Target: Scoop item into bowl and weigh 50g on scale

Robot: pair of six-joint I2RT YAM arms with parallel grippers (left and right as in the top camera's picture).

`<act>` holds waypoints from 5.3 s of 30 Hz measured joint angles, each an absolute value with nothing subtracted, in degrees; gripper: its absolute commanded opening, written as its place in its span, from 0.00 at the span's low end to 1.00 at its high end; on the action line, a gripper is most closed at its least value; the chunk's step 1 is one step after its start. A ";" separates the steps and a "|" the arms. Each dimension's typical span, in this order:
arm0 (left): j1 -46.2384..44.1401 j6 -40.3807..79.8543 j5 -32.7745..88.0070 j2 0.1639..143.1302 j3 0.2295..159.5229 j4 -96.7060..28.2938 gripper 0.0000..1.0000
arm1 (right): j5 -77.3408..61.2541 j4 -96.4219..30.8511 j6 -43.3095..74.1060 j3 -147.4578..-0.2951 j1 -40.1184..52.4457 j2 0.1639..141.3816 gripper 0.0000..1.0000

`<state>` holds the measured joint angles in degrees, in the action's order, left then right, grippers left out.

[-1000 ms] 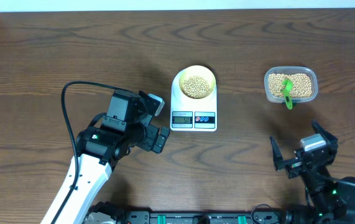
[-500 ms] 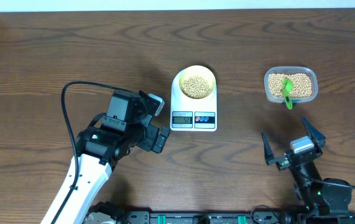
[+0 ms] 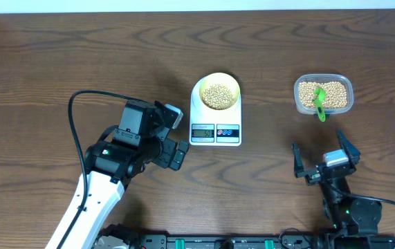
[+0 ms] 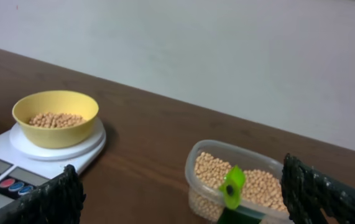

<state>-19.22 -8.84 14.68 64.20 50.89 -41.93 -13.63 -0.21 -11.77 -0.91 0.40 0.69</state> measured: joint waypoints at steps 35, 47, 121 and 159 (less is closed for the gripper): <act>-19.22 -8.84 14.66 64.20 50.89 -41.93 0.98 | -4.03 -3.86 -9.87 -0.43 -1.06 0.67 0.99; -19.22 -8.84 14.66 64.20 50.89 -41.93 0.98 | -4.03 -3.86 -9.87 -0.43 -1.06 0.67 0.99; -17.76 -8.86 13.98 50.94 50.89 -43.92 0.98 | -4.01 -3.88 -9.85 -0.43 -1.06 0.67 0.99; 1.83 -8.86 13.17 16.71 34.37 -28.10 0.98 | -4.01 -3.86 -9.85 -0.43 -1.06 0.67 0.99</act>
<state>1.83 -8.86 13.17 16.71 34.37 -28.10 -4.01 -3.86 -9.85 -0.43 -1.06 0.67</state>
